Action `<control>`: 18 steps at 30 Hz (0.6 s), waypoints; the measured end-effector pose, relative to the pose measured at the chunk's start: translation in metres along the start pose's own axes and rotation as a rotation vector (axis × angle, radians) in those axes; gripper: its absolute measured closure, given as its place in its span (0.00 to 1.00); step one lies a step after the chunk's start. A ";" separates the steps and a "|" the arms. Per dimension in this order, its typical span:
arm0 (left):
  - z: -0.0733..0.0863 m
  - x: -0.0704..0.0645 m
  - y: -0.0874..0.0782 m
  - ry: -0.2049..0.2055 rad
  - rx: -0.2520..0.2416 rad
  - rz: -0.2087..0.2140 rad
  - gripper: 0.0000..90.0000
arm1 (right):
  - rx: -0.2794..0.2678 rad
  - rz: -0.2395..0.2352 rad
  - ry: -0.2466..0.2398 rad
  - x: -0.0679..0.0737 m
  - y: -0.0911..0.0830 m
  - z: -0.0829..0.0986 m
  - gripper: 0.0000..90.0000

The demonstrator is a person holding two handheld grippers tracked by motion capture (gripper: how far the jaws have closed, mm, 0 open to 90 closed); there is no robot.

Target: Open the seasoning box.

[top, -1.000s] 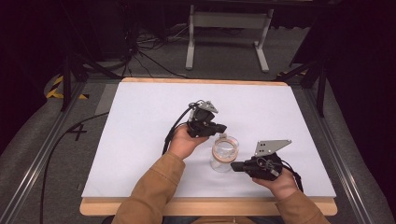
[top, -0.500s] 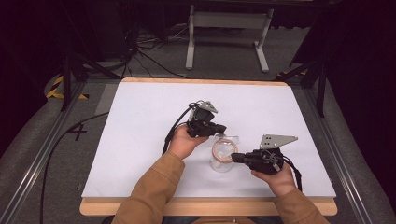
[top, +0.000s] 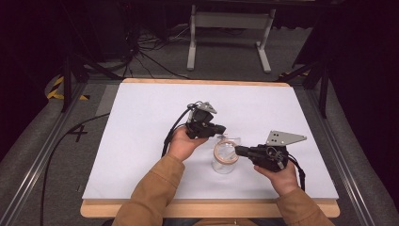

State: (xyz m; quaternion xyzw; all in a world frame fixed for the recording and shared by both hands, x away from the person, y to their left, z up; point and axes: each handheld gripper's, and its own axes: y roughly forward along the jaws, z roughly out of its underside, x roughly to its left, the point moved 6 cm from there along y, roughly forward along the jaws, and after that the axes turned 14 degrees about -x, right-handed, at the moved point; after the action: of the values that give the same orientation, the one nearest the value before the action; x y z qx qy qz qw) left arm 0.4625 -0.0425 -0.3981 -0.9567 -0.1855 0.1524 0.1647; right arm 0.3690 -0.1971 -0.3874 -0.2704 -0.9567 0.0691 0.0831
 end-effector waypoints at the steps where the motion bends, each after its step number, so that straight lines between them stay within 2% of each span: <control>1: 0.000 0.001 -0.003 -0.002 -0.004 -0.005 0.97 | 0.000 -0.001 0.000 0.000 0.000 0.000 1.00; 12: 0.002 0.003 -0.030 -0.010 -0.040 -0.049 0.95 | -0.022 -0.002 -0.022 -0.007 0.003 -0.010 1.00; 18: 0.007 0.002 -0.046 -0.025 -0.055 -0.078 0.95 | -0.028 0.006 -0.064 -0.012 0.006 -0.015 1.00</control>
State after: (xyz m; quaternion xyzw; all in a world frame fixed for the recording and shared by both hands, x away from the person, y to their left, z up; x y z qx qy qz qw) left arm 0.4480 0.0005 -0.3877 -0.9509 -0.2287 0.1529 0.1420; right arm 0.3854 -0.1975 -0.3748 -0.2720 -0.9589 0.0647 0.0483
